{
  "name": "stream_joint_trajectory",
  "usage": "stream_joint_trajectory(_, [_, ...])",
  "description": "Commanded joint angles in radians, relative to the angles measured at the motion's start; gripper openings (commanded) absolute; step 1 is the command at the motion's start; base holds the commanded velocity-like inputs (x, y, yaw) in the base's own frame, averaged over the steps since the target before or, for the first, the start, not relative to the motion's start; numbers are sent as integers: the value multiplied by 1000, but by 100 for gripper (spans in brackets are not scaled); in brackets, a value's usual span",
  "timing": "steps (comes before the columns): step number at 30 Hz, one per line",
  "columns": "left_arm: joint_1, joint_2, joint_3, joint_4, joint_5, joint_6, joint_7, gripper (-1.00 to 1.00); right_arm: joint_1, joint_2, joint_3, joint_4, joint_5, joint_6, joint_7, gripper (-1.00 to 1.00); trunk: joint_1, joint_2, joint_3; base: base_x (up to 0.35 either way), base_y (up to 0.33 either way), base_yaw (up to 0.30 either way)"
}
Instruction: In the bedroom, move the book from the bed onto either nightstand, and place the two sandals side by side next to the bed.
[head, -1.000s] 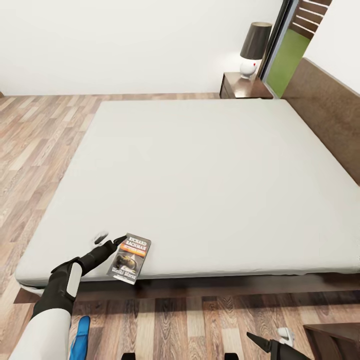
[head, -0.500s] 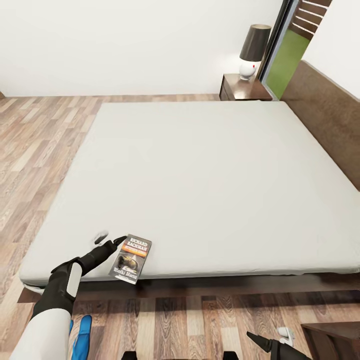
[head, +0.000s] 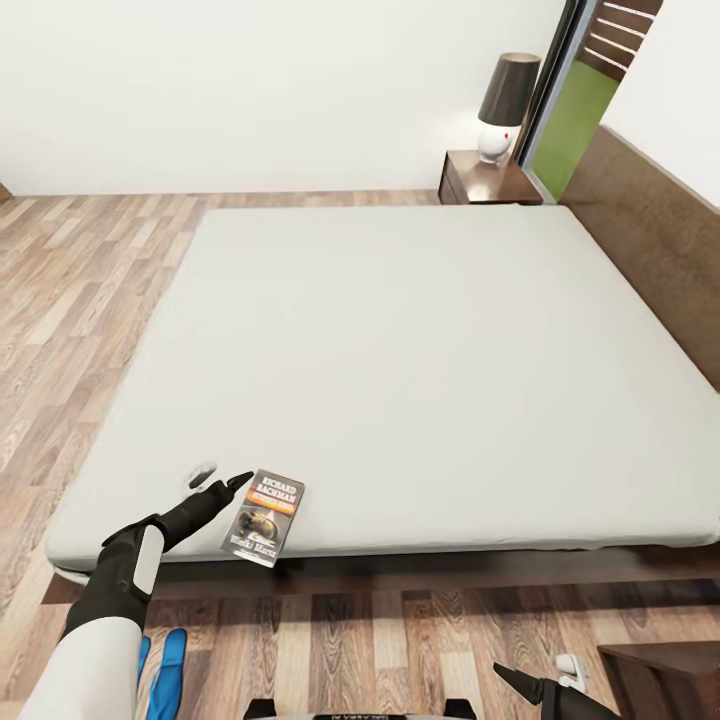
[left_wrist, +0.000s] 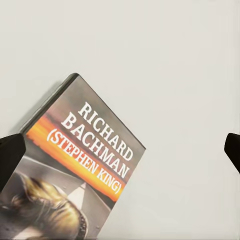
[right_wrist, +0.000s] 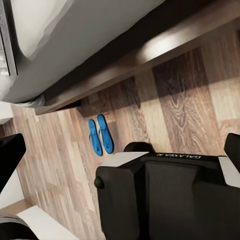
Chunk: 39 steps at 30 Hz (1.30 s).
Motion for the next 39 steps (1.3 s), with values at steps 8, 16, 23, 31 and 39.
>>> stream_joint_trajectory(8, [-1, -2, 3, 0, 6, 9, -4, 100, 0, 0, -6, 0, 2, 11, 5, 100, -31, 56, 25, 0, 0, 0])
stream_joint_trajectory(16, [0, -5, -1, -5, 6, 18, -131, 100, 0, 0, -6, 0, 2, 11, 5, 100, -61, 112, 50, 0, 0, 0])
stream_joint_trajectory(23, [3, -7, -7, -8, -2, 62, -365, 100, 0, 0, -6, 0, 2, 11, 5, 100, -88, 161, 72, 0, 0, 0])
stream_joint_trajectory(31, [11, -8, -160, -6, -5, 108, -390, 100, -1, 0, -6, 0, 2, 11, 4, 100, -119, 217, 97, 0, 0, 0])
stream_joint_trajectory(39, [32, -8, -242, 1, -7, 107, -389, 100, 0, 0, -6, 0, 2, 10, 4, 100, -150, 273, 122, 0, 0, 0])
